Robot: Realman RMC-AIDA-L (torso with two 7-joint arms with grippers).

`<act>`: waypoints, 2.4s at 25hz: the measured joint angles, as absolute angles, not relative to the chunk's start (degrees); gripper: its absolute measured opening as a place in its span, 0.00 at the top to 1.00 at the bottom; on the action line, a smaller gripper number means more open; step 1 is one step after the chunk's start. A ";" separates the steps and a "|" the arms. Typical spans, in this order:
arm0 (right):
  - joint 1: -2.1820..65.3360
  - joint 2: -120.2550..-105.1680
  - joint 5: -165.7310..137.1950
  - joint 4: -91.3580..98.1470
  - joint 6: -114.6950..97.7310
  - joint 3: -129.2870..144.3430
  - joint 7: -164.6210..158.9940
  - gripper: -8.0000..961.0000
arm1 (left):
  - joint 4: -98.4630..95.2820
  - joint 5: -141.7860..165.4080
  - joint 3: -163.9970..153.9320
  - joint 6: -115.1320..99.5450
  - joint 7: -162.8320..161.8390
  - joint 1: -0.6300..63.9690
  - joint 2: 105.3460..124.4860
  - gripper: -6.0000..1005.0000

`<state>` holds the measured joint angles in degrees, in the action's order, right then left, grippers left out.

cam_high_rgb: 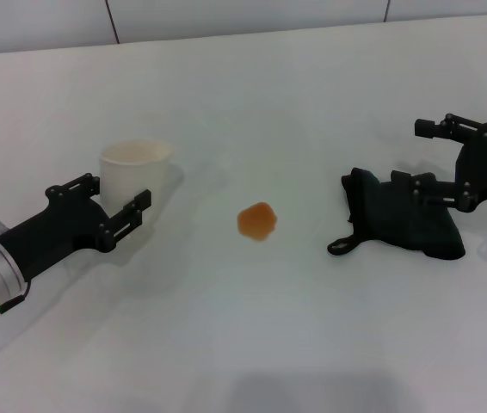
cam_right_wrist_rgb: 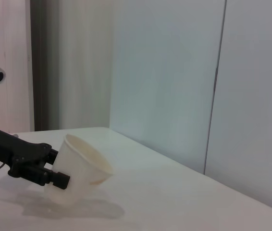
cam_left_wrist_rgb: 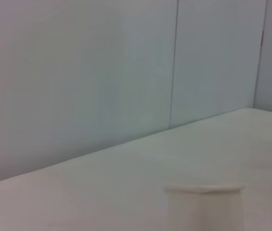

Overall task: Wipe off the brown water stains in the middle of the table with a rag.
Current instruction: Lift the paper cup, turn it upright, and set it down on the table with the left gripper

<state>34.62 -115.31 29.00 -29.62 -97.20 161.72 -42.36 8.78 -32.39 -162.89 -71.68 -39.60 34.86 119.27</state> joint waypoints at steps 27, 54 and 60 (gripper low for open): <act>34.62 -115.31 29.00 -29.62 -97.17 161.72 -42.36 0.13 | 6.80 -32.60 -162.95 -66.66 -39.49 35.79 119.37 0.46; 34.68 -115.31 29.00 -29.56 -97.23 161.72 -42.36 0.13 | 6.43 -29.63 -162.95 -65.83 -40.76 36.75 119.36 0.35; 34.62 -115.31 29.00 -29.53 -97.23 161.72 -42.36 0.13 | 6.34 -29.55 -162.95 -65.83 -40.91 36.94 119.29 0.31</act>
<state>34.62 -115.31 29.00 -29.53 -97.23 161.72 -42.36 6.34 -29.55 -162.95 -65.83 -40.91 36.94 119.29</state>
